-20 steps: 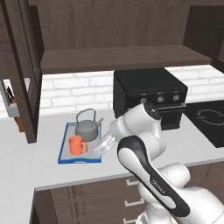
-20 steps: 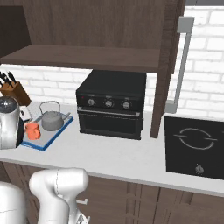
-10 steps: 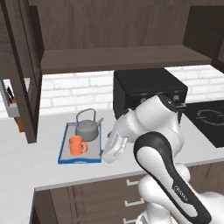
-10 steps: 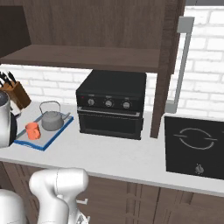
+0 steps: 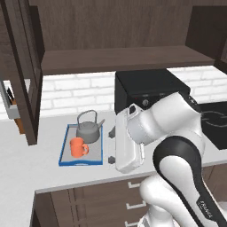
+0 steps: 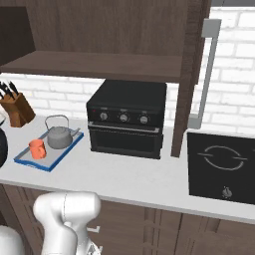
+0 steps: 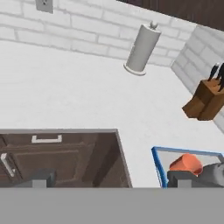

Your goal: Pick the kettle from the counter and place it on the tray. Then pick the mug from the cabinet and place it on the tray. Then close the cabinet doors.

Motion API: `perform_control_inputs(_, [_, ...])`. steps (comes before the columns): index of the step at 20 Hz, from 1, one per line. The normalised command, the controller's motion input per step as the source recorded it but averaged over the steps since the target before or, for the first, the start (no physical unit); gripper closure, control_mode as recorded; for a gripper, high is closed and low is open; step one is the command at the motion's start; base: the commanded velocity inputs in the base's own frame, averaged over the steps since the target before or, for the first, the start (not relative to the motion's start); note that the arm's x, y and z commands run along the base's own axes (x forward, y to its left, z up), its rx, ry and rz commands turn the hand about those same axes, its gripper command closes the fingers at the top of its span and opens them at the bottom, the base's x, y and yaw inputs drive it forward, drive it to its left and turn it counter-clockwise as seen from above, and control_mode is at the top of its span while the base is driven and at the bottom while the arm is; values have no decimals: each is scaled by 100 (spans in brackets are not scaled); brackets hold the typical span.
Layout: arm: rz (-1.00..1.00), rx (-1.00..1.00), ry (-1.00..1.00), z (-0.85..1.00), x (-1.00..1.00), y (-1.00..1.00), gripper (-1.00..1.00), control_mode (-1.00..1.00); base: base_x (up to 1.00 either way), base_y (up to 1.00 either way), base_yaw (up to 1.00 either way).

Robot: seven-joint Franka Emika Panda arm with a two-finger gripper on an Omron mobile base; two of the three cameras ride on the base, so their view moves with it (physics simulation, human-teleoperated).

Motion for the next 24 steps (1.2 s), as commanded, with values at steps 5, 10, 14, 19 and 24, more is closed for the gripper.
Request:
perform_control_inputs(5, [25, 0, -28, 17, -32, 19, -100, -100, 0, 0, 0])
perform_control_inputs(10, [16, 0, -31, 36, -26, 45, -100, -100, 0, 0, 0])
perform_control_inputs(14, [4, 0, -28, 48, -17, 54, -100, -100, 0, 0, 0])
perform_control_inputs(19, [7, -2, -36, 48, -15, 40, -100, -100, 0, 0, 0])
perform_control_inputs(24, [9, -2, -29, 49, -36, 23, -100, -100, 0, 0, 0])
